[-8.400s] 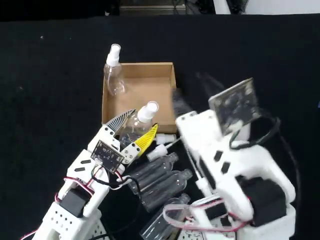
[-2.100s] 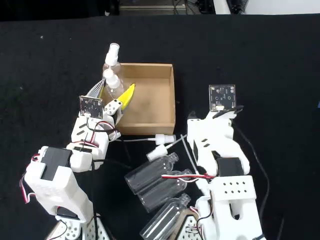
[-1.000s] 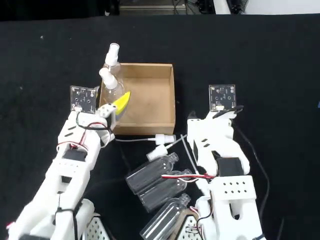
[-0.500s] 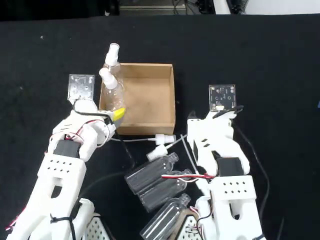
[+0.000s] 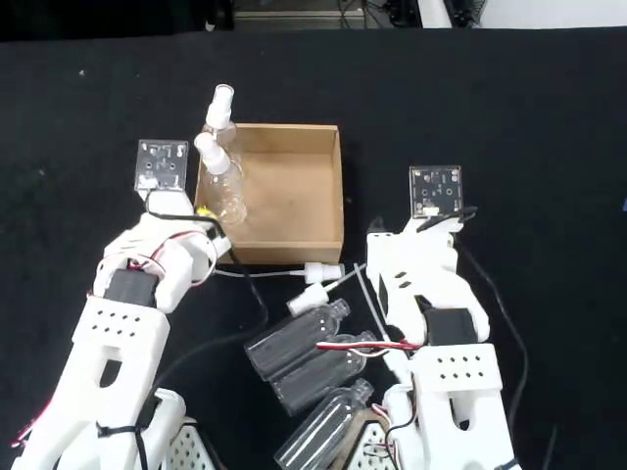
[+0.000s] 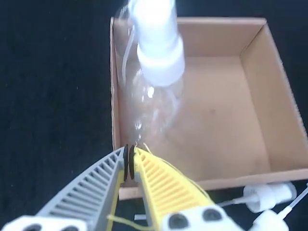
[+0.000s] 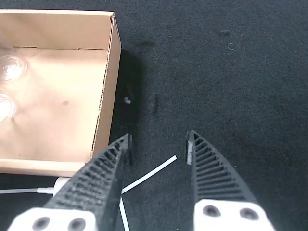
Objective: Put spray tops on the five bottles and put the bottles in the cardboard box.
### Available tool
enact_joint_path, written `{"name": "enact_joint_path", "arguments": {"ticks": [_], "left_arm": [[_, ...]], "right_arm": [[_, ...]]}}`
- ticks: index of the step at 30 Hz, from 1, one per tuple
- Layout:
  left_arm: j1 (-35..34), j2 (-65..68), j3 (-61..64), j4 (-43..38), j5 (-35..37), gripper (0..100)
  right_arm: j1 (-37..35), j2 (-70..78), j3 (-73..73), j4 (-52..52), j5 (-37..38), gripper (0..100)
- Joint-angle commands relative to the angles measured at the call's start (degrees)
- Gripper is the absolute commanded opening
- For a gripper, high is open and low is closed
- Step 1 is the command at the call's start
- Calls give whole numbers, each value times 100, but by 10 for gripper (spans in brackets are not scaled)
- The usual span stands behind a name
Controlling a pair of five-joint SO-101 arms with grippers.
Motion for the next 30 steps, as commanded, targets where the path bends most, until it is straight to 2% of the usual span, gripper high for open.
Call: {"name": "enact_joint_path", "arguments": {"ticks": [1,10,22,30], "left_arm": [[189,202,-514,9,18,28],[330,1714,-1376,9,35,29],[330,2796,-1903,-35,44,29],[268,3270,-2273,-44,343,29]], "right_arm": [[-62,-119,-57,-185,-9,173],[-62,-119,-48,-185,-9,173],[-62,-119,-57,-185,-9,173],[-62,-119,-48,-185,-9,173]]}}
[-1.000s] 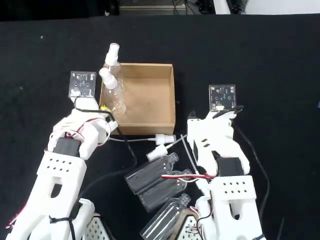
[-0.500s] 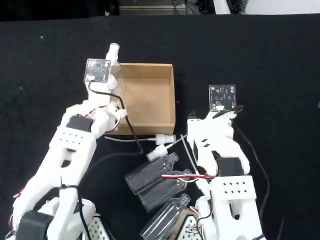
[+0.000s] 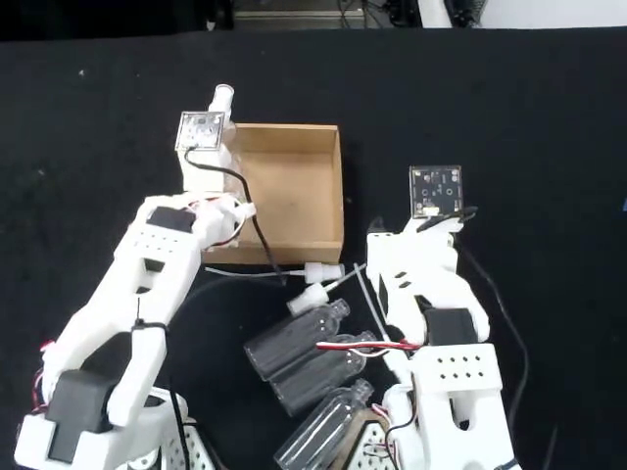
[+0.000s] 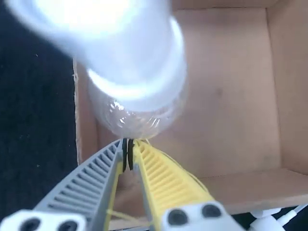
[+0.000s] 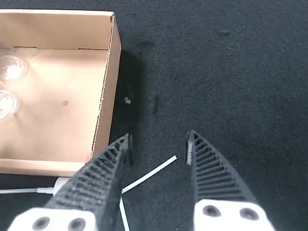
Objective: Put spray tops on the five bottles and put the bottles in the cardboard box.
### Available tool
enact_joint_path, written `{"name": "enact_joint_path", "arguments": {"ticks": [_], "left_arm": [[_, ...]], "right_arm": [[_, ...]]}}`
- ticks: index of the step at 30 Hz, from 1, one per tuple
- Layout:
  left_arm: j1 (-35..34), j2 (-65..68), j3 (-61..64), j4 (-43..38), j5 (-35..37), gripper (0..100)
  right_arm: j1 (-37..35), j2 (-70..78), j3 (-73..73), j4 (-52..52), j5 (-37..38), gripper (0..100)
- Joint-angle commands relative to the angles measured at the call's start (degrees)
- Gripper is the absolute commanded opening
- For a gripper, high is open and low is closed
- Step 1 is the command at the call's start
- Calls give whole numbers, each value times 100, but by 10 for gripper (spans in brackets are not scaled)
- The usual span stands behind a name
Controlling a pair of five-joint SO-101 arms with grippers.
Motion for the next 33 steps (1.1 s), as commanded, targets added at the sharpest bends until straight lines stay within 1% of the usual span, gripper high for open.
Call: {"name": "enact_joint_path", "arguments": {"ticks": [1,17,20,28,33], "left_arm": [[-13,9,-444,-44,70,29],[-233,-53,-505,97,44,29],[-242,-79,-725,589,44,29],[-831,-651,-1332,2004,44,29],[-1262,-1231,-1270,2541,44,30]], "right_arm": [[-62,-119,-48,-185,-9,173],[-62,-119,-48,-185,-9,173],[-62,-119,-48,-185,-9,173],[-62,-119,-48,-185,-9,173],[-62,-119,-48,-185,-9,173]]}}
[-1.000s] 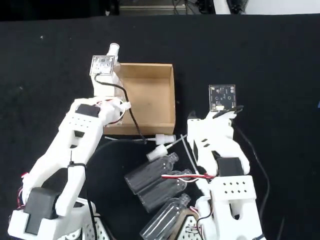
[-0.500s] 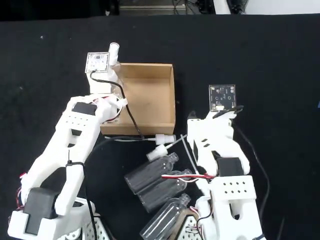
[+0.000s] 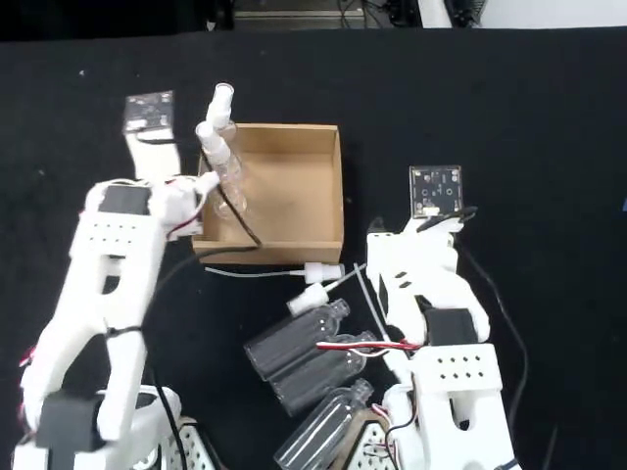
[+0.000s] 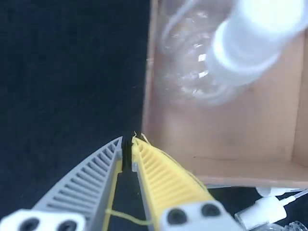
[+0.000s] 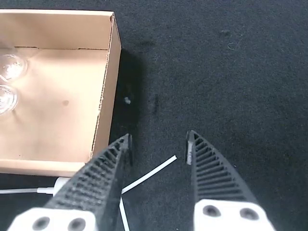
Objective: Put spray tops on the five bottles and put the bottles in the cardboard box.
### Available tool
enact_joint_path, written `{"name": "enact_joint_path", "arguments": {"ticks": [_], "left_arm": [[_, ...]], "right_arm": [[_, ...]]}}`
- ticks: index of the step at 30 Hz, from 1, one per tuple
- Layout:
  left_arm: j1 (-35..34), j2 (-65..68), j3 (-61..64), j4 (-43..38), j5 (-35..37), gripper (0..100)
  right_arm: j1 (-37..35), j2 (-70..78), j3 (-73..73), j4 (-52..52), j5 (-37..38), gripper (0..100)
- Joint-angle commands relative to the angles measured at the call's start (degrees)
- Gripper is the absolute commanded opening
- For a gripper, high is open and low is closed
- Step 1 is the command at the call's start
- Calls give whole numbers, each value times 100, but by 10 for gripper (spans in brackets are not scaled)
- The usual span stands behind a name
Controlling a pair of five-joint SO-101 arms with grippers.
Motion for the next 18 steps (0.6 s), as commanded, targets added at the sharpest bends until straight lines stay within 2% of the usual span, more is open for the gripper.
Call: {"name": "enact_joint_path", "arguments": {"ticks": [1,5,10,13,18], "left_arm": [[-418,-633,-242,352,35,30],[-1033,-905,-13,343,-53,30],[-1780,-862,382,-70,-923,30],[-1886,-853,787,-571,-1134,30],[-1938,-862,1429,-1380,-1090,30]], "right_arm": [[-62,-119,-48,-185,-9,173],[-62,-119,-92,-141,-9,173],[-53,-75,-444,176,-9,173],[-53,-75,-690,343,18,173],[-79,-66,-875,334,378,173]]}}
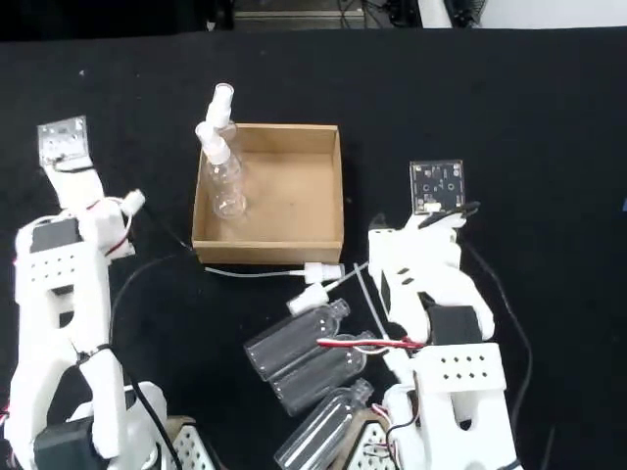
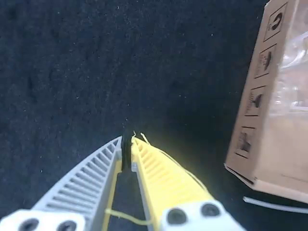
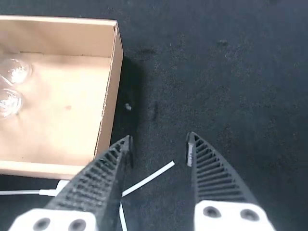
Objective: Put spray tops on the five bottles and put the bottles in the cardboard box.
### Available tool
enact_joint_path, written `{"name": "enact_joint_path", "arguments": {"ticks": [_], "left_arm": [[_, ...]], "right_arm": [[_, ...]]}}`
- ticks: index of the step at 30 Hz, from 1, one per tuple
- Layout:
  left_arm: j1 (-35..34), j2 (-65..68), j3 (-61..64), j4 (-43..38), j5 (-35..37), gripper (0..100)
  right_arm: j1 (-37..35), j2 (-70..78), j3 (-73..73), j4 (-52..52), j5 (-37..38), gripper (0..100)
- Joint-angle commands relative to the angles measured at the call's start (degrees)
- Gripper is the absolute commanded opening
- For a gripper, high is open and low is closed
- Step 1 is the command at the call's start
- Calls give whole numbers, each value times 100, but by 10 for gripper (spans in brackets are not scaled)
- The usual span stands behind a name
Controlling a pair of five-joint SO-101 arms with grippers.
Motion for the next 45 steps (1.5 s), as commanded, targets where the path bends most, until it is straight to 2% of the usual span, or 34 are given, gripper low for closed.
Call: {"name": "enact_joint_path", "arguments": {"ticks": [1,4,8,13,17,22,26,30,33,37,43,45], "left_arm": [[-101,-176,198,-554,-35,30],[-66,-185,426,-703,35,30],[-92,-176,523,-967,607,30],[-40,-176,673,-1002,1037,30],[-4,-167,664,-1011,1046,30],[268,-167,646,-1020,1046,30],[505,-149,708,-1477,1046,30],[470,26,769,-1591,1046,30],[444,-79,602,-1037,747,30],[321,-352,-127,422,-290,34],[593,-396,-1015,2488,-2189,216],[927,-431,-1253,3130,-2857,227]], "right_arm": [[-79,-66,-532,18,149,173],[-123,-66,-708,18,114,173],[-633,57,-963,18,114,173],[-1213,919,-1569,0,105,173],[-1407,1675,-1798,-589,105,173],[-1222,2527,-1956,-1099,-123,173],[-853,3169,-2369,-695,-615,173],[-624,3389,-2985,88,-668,173],[-413,3248,-3538,941,-633,173],[176,3064,-4127,2224,229,177],[1345,3284,-4215,3253,1108,178],[1767,3415,-4215,3385,1371,178]]}}
